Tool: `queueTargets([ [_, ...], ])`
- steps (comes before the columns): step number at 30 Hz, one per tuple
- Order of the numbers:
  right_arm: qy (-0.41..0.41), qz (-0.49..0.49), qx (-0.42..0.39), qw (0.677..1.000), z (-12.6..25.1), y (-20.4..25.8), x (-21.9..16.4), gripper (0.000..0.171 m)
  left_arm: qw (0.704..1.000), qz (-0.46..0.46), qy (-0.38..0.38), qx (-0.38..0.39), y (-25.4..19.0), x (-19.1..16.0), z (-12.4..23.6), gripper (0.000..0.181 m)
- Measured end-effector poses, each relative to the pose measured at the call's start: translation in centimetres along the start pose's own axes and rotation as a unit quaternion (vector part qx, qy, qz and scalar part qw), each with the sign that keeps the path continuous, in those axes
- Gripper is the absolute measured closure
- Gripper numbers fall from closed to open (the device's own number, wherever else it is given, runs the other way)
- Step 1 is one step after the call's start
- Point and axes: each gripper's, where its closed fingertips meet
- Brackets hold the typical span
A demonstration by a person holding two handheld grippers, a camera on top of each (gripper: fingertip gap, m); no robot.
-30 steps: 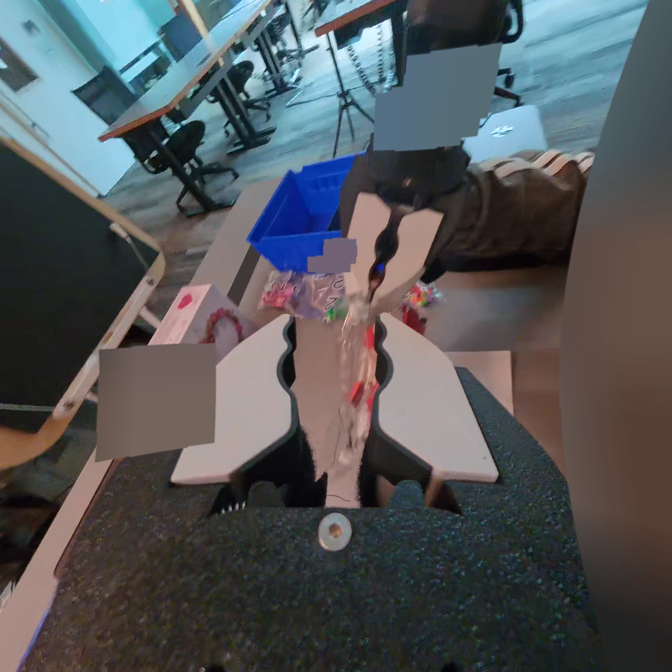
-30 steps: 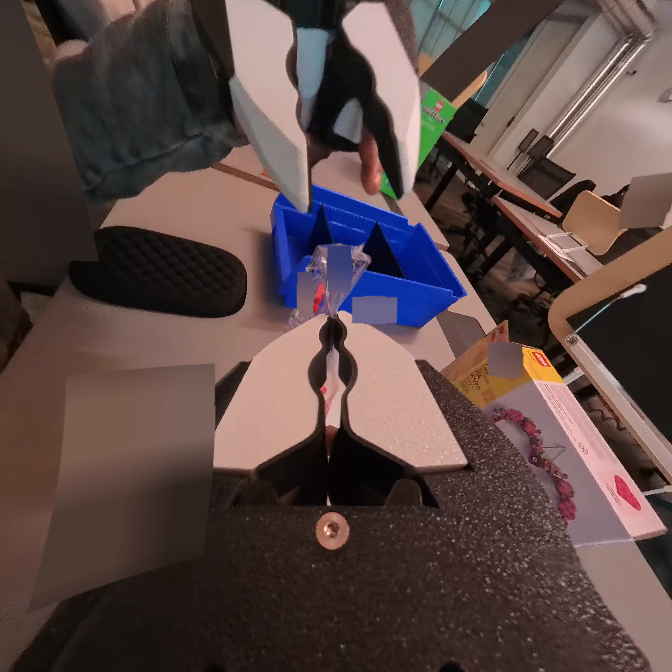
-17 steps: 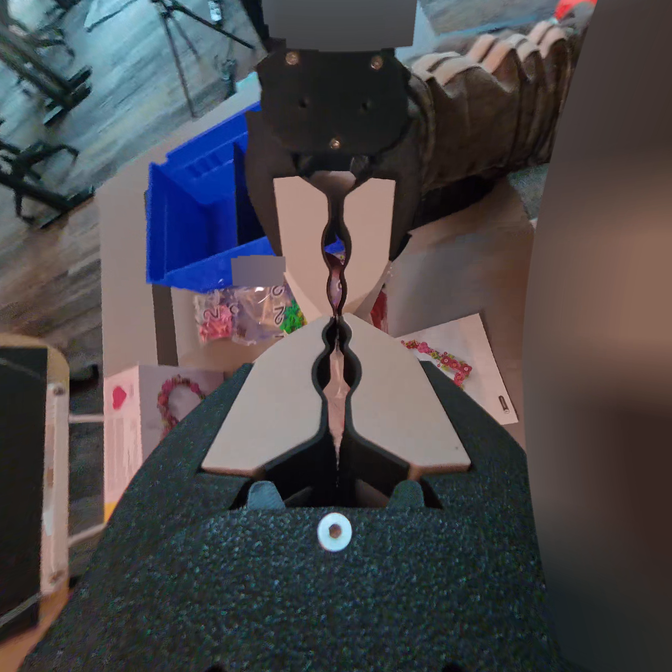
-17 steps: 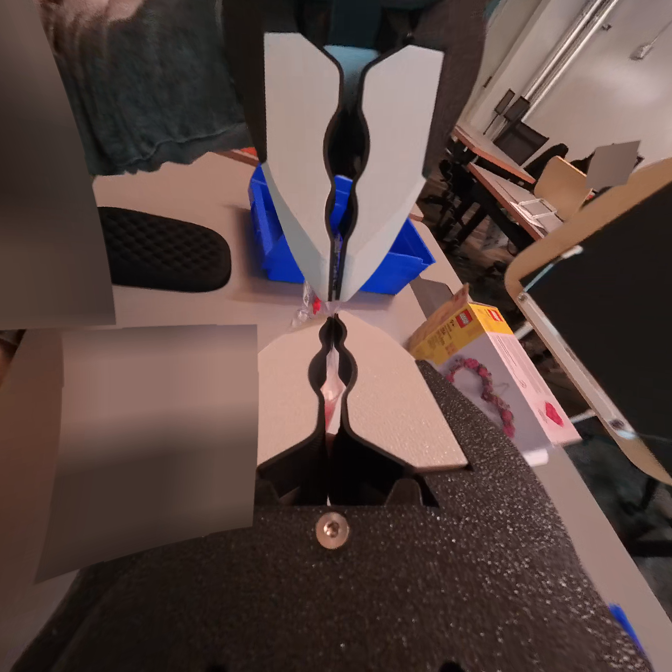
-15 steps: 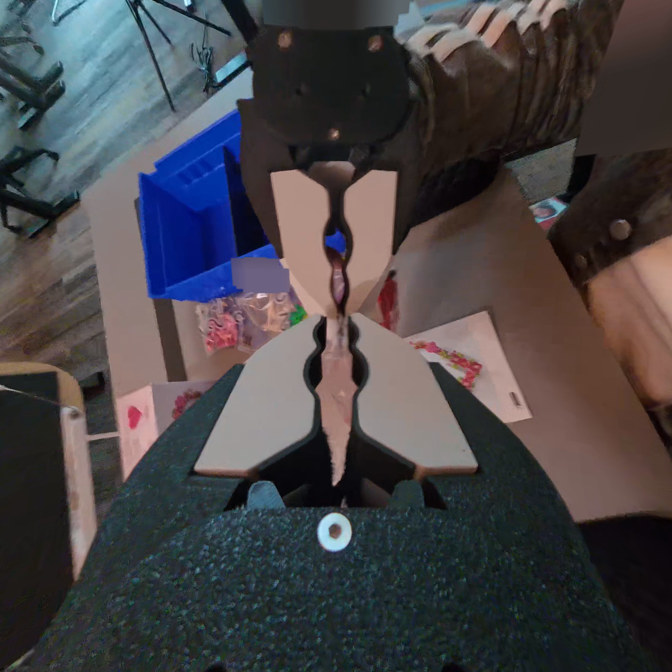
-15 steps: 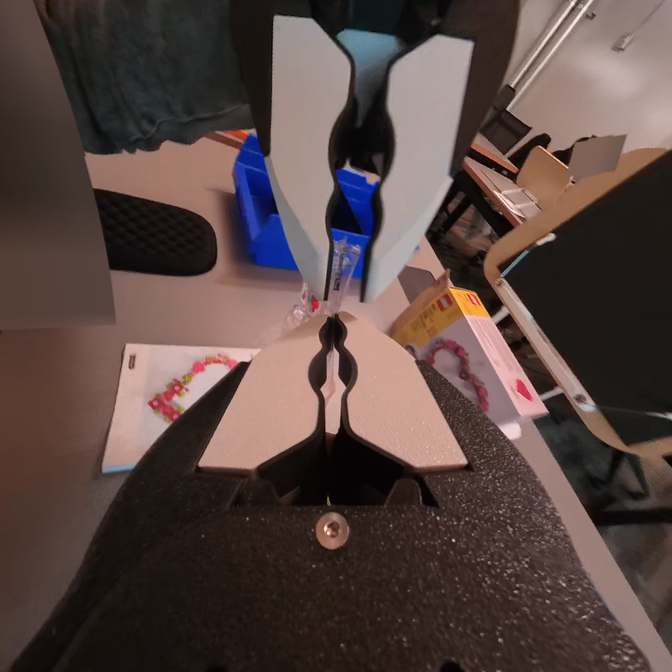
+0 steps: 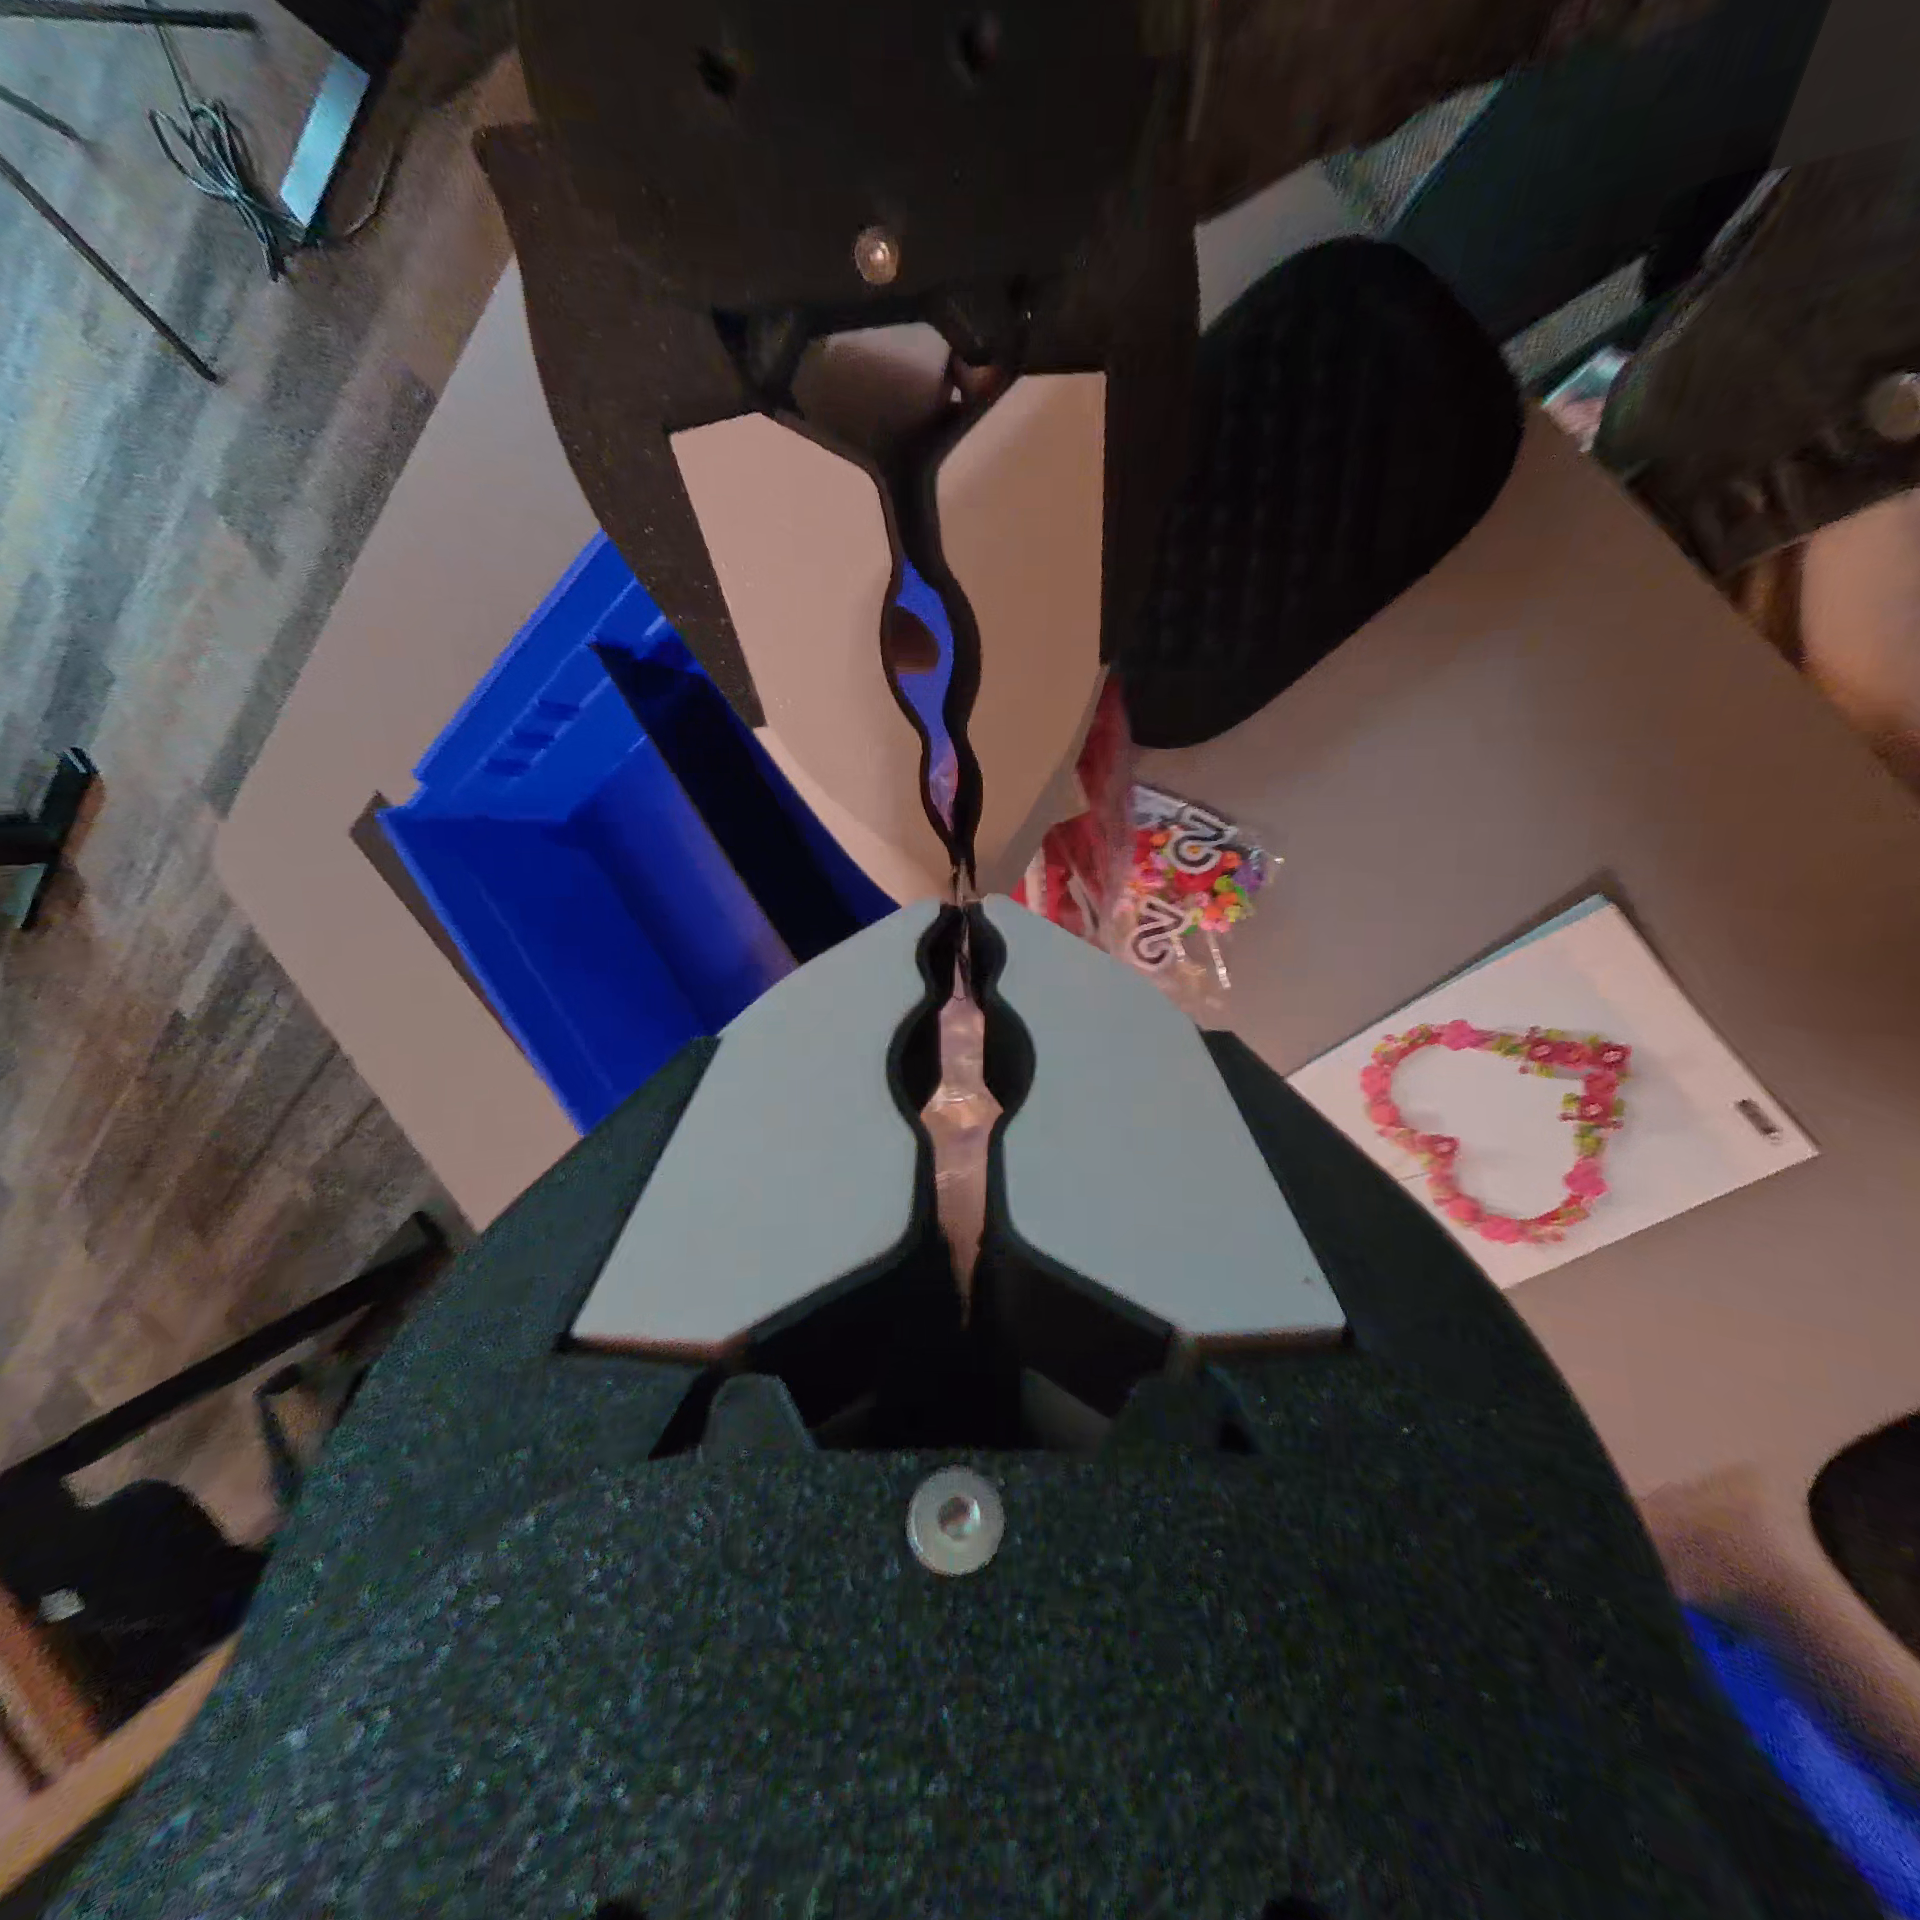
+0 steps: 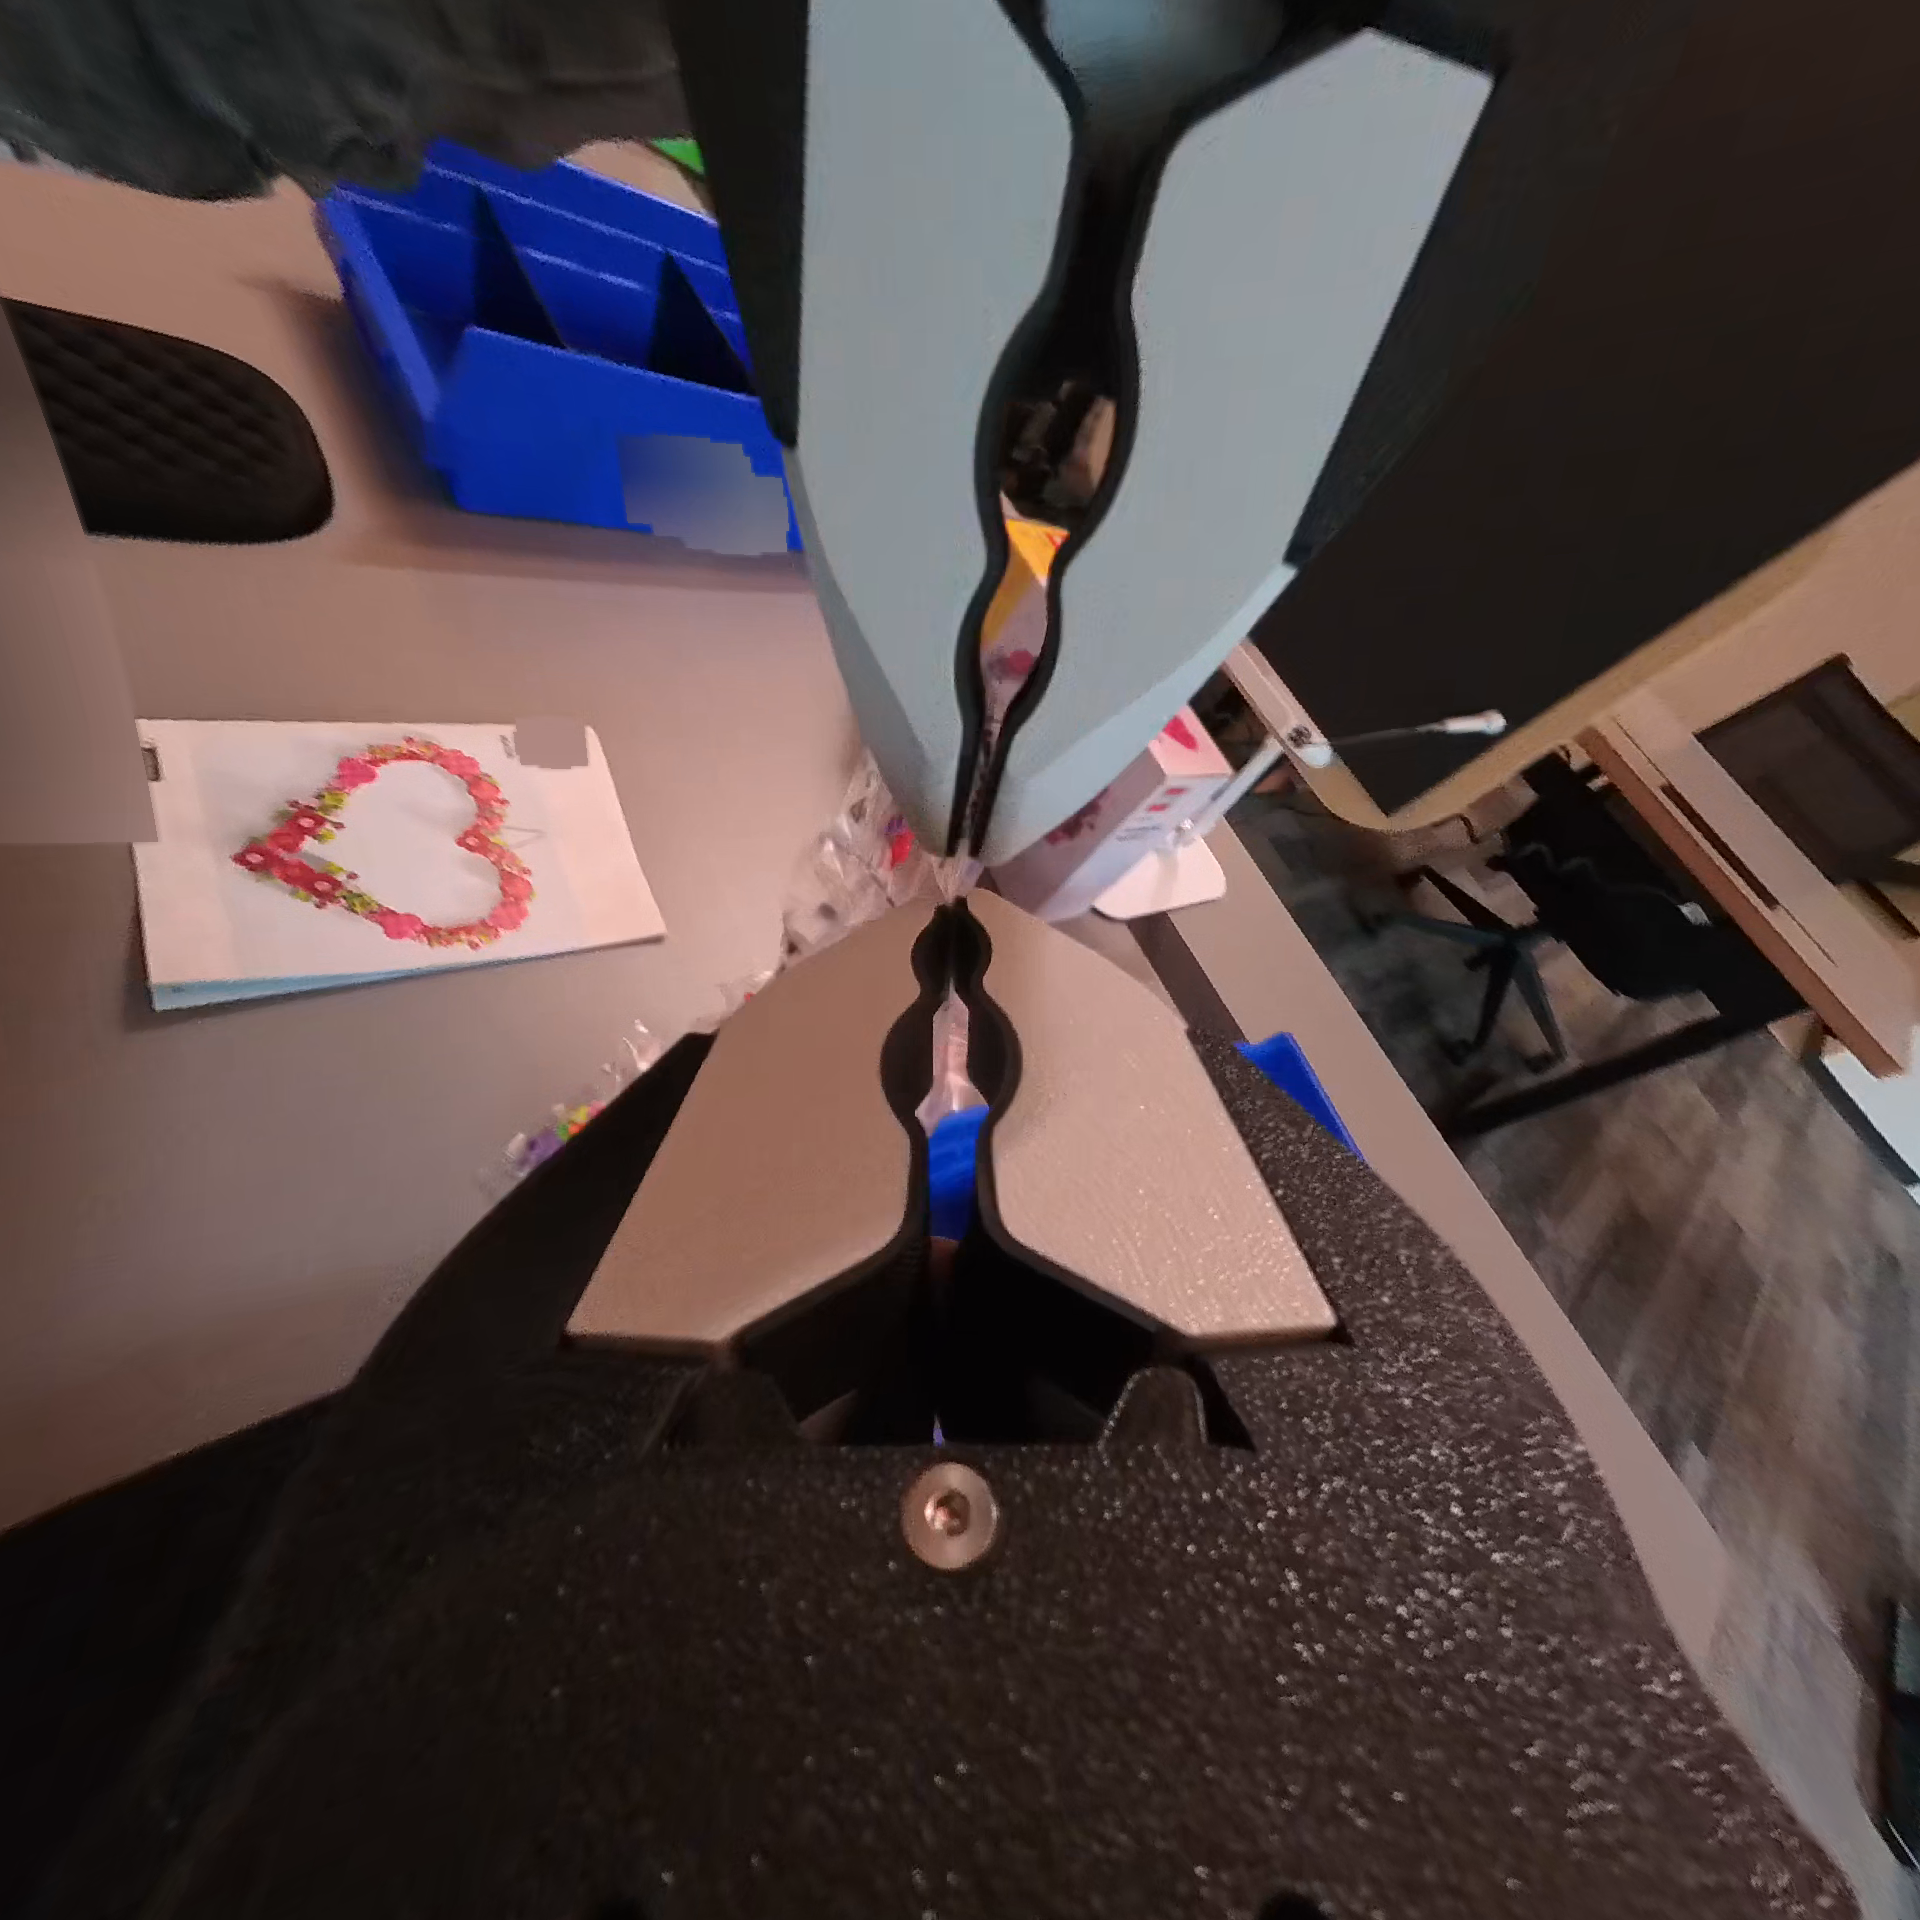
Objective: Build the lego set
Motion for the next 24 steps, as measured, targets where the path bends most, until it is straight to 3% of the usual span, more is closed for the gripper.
queueTargets([
  [2,-0.003,-0.008,-0.008,1.0,0.7,-0.8,-0.5,0.171,0.999,-0.033,0.023,0.0,1.1,0.4,-0.7,0.179],
  [5,-0.024,-0.041,-0.002,0.999,1.7,-1.7,-0.7,0.171,0.995,-0.071,0.069,-0.002,2.6,0.1,-1.6,0.164],
  [6,-0.025,-0.041,-0.006,0.999,2.0,-2.0,-0.8,0.171,0.994,-0.077,0.079,-0.009,2.9,0.0,-1.9,0.17],
  [10,-0.051,-0.051,-0.014,0.997,3.5,-3.2,-0.4,0.171,0.994,-0.078,0.07,-0.024,4.2,1.1,-1.9,0.18],
  [17,-0.04,-0.056,-0.037,0.997,5.4,-5.5,-0.5,0.171,0.994,-0.071,0.079,-0.037,7.2,1.9,-1.6,0.157],
  [24,-0.025,-0.088,-0.063,0.994,6.1,-7.4,-2.8,0.171,0.992,-0.082,0.089,-0.035,9.1,2.2,-3.0,0.157],
])
Point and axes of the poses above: each gripper's, where its closed fingertips meet, z back along the fingers, x out of its top, y = z × x across the jaws, and after that the axes turned 14 degrees about -z, right-handed
